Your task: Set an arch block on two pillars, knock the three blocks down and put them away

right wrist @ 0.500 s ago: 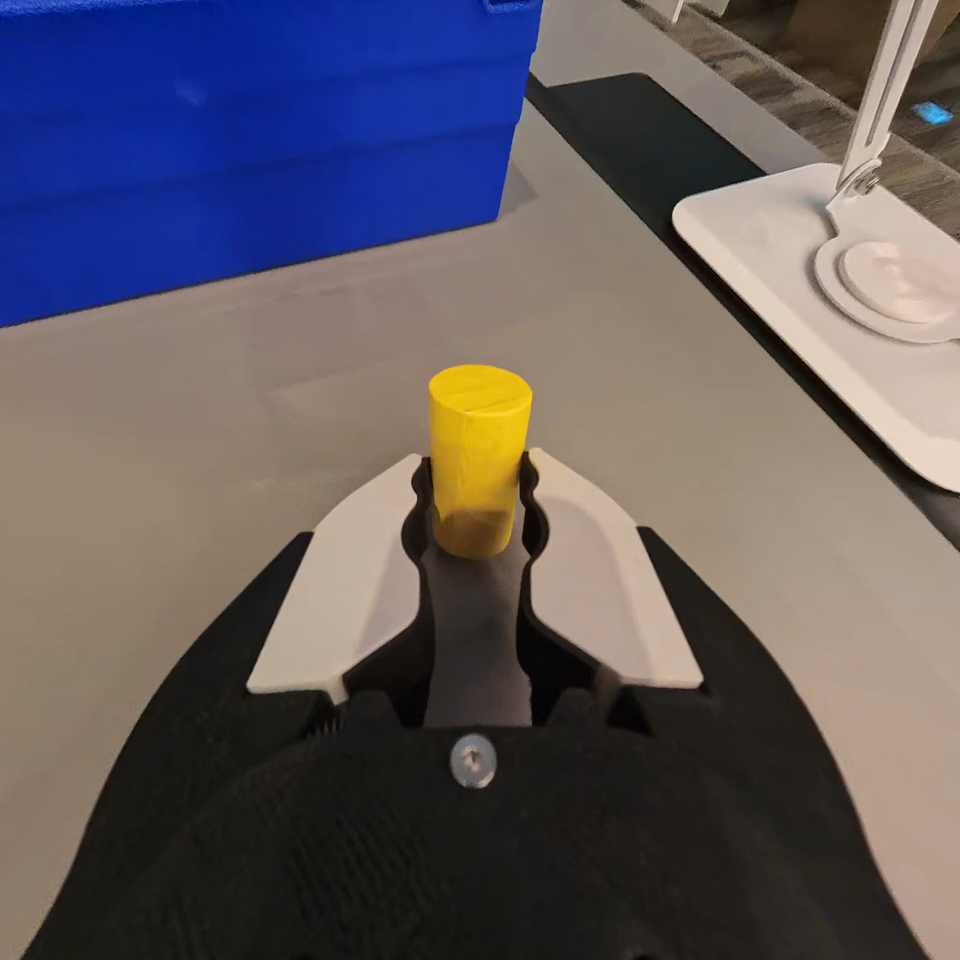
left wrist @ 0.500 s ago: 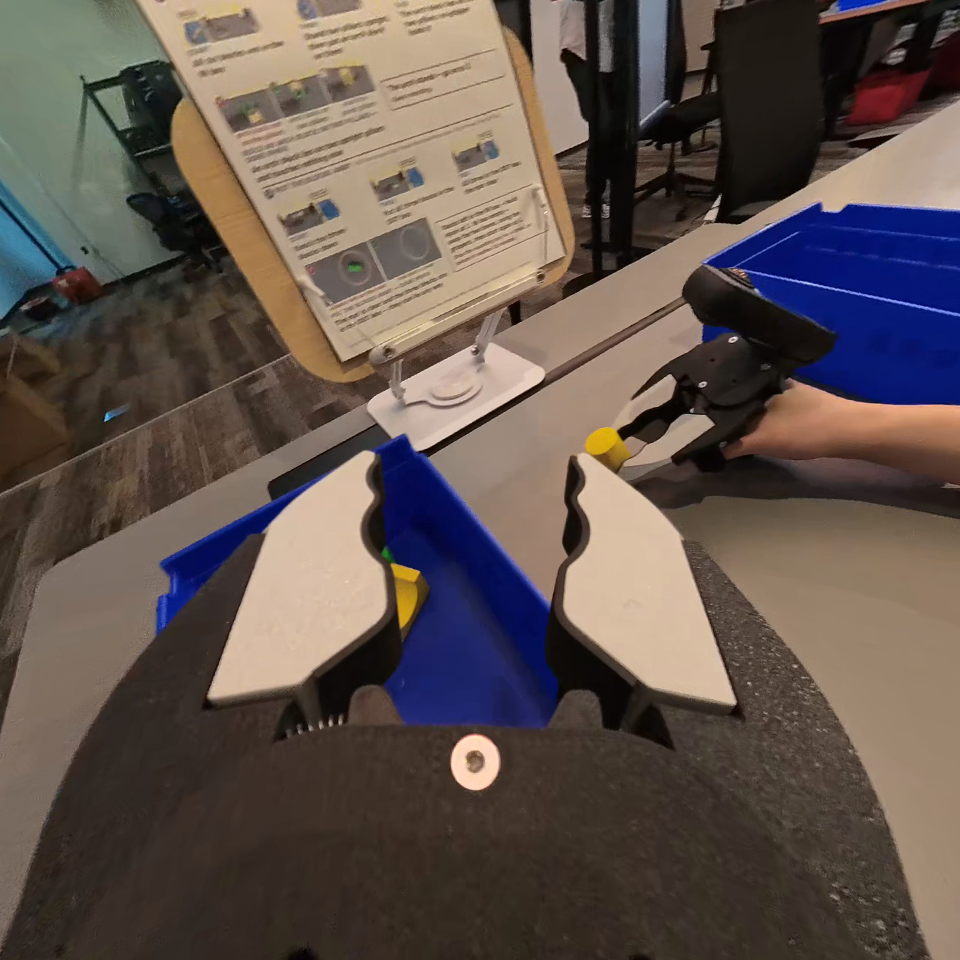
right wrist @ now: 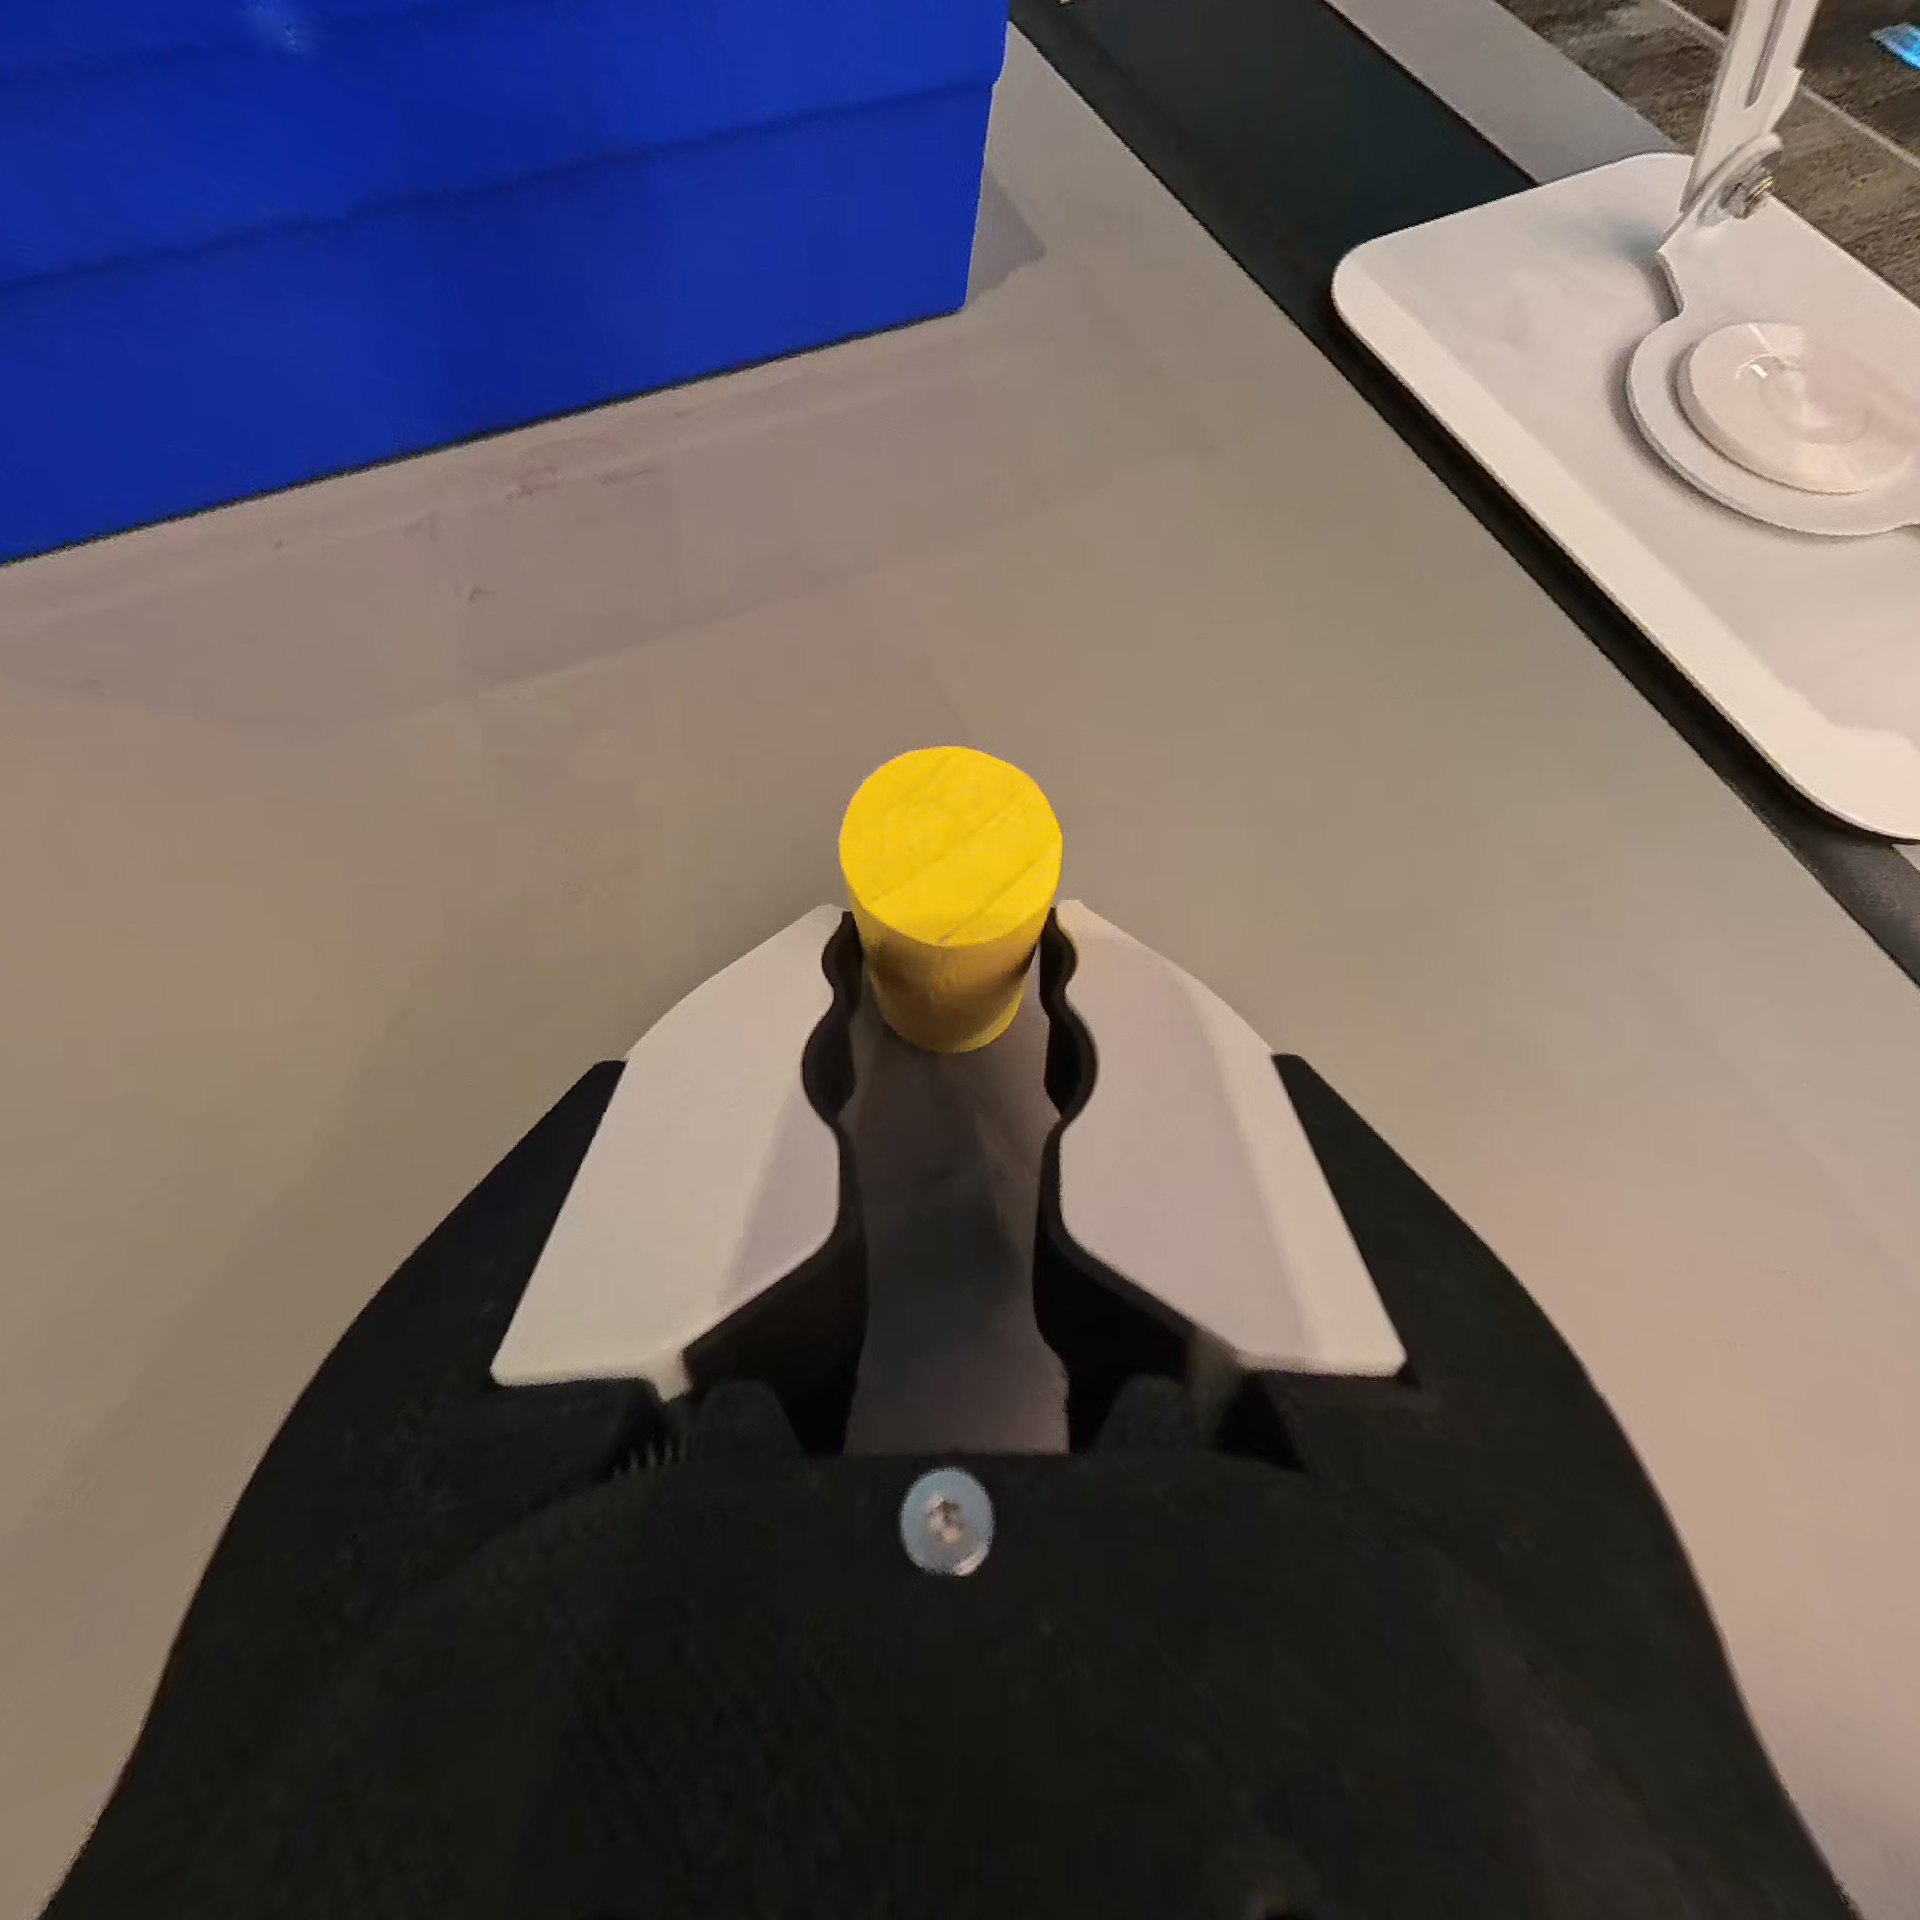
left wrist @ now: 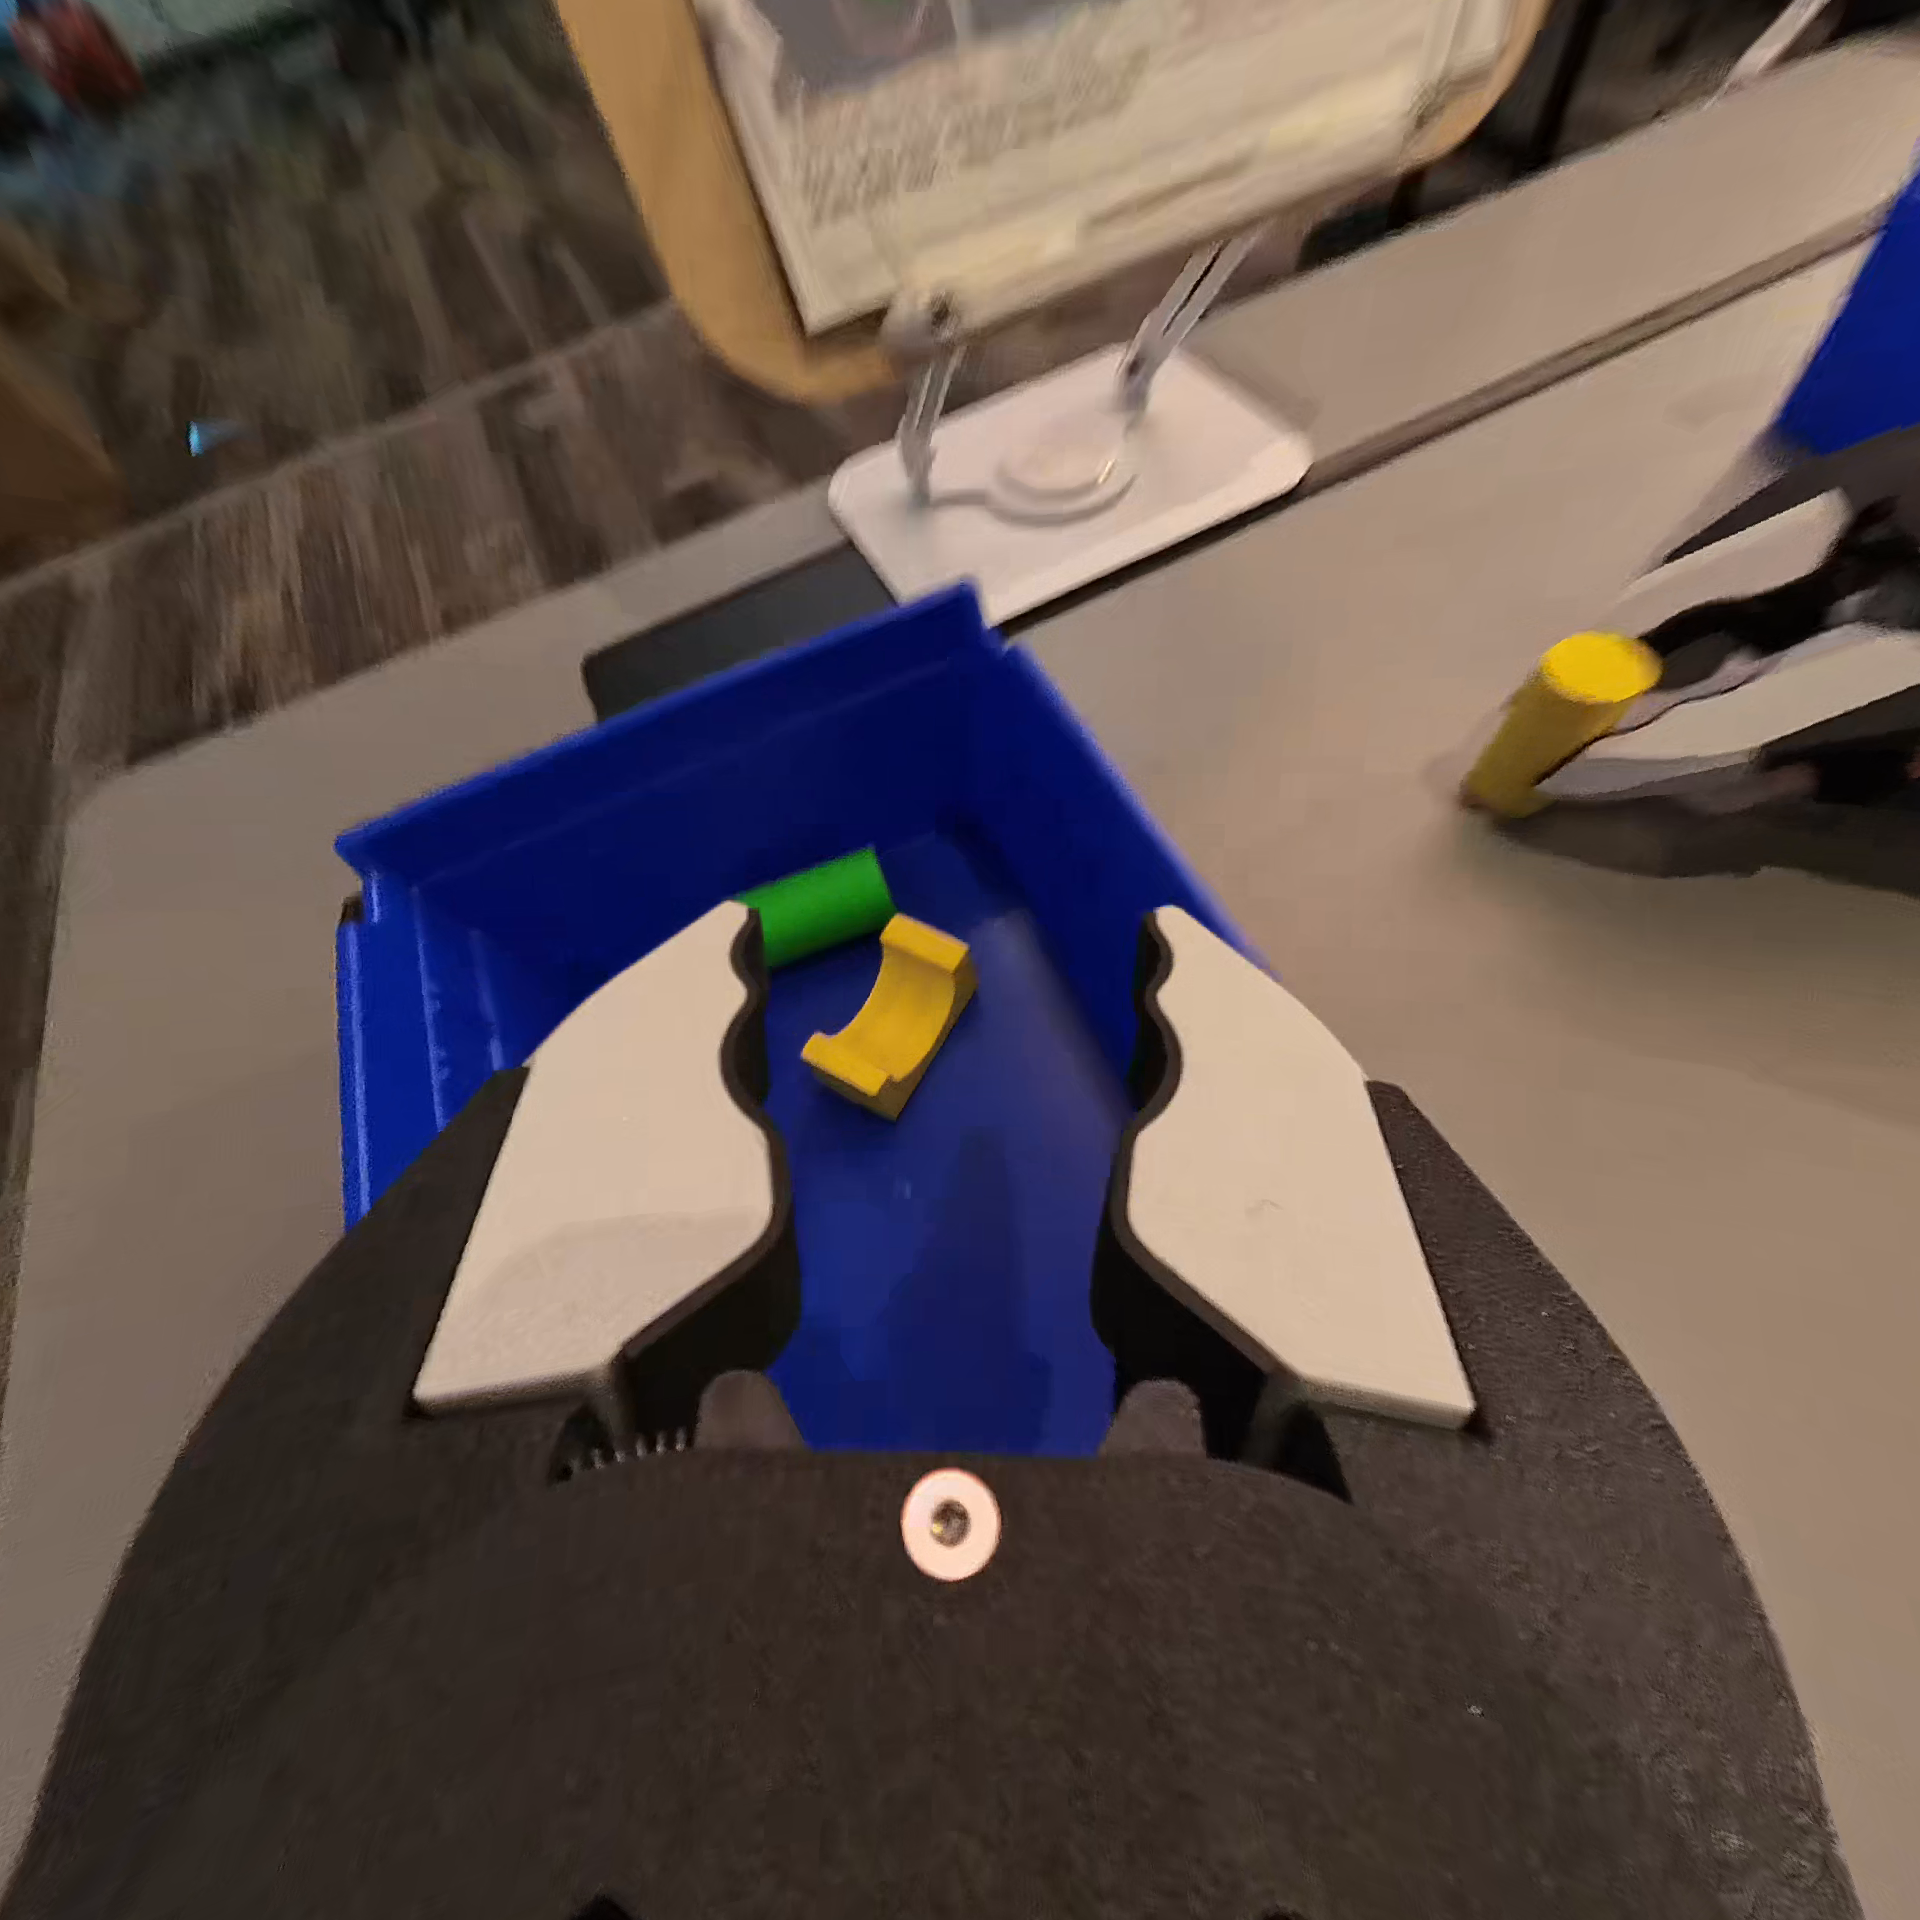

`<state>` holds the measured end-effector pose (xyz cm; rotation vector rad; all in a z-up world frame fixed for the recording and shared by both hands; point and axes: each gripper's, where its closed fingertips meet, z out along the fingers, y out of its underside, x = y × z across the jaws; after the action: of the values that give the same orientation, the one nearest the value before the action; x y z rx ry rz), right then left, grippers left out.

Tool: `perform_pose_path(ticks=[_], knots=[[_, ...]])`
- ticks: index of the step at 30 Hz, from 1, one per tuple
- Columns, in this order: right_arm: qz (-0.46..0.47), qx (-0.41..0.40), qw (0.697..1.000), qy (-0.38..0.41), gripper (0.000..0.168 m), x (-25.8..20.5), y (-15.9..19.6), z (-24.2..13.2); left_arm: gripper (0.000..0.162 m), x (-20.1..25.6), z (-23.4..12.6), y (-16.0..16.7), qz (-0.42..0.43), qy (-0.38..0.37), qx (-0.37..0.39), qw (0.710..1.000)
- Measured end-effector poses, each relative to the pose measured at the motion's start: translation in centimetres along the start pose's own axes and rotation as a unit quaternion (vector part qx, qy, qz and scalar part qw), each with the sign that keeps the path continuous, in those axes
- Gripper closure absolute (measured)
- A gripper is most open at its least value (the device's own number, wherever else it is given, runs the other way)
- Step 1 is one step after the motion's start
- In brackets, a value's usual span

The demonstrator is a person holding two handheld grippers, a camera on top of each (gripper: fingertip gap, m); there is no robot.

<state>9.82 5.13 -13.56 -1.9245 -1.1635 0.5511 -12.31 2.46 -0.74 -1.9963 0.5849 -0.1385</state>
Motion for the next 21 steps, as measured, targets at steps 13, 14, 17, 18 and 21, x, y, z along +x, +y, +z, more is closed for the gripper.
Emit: perform_pose_path(ticks=[13,14,17,18,21], knots=[[-0.052,0.073,0.994,0.067,0.109,-1.7,-6.7,-6.4,0.077,-4.2,11.5,6.3,-0.150,-0.054,-0.224,0.962],[-0.055,0.078,0.993,0.067,0.109,-1.9,-7.1,-7.1,0.078,-4.3,12.0,6.6,-0.149,-0.060,-0.234,0.959],[-0.055,0.094,0.992,0.058,0.109,-2.6,-8.3,-8.5,0.083,-4.8,13.1,7.5,-0.131,-0.078,-0.256,0.954],[-0.053,0.097,0.992,0.055,0.109,-2.7,-8.5,-8.8,0.085,-5.0,13.3,7.9,-0.123,-0.082,-0.267,0.952],[-0.051,0.100,0.993,0.045,0.109,-3.0,-8.9,-9.2,0.094,-5.4,13.9,8.2,-0.106,-0.093,-0.280,0.950]])
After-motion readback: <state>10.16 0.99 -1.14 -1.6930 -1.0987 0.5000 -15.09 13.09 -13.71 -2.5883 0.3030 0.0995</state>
